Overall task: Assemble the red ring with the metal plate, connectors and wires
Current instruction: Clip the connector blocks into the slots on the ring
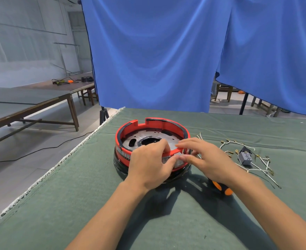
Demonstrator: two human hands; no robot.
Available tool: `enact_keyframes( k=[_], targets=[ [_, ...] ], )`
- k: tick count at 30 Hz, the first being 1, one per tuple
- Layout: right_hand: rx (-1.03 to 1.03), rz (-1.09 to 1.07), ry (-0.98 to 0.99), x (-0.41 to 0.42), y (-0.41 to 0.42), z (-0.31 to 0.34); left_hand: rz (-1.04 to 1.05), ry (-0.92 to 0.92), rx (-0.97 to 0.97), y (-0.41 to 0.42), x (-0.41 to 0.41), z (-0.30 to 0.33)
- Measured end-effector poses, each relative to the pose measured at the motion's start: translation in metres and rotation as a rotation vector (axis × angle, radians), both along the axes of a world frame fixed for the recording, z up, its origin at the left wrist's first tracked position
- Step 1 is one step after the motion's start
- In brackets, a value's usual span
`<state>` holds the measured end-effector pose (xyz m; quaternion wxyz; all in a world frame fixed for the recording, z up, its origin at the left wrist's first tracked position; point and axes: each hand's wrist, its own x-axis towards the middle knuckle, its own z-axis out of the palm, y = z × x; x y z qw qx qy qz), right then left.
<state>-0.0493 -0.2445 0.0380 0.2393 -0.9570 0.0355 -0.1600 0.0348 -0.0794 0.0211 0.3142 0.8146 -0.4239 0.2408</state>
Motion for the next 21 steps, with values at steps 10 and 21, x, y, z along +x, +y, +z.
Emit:
enact_keyframes(
  k=[10,21],
  targets=[
    [0.057,0.001,0.004,0.0018,0.0018,0.0052,-0.062,0.027,-0.028,0.0039,0.0011,-0.0007],
    [0.035,-0.065,-0.099,0.0005,0.0048,0.0000,-0.097,0.037,-0.004,0.0040,0.0009,-0.0006]
  ],
)
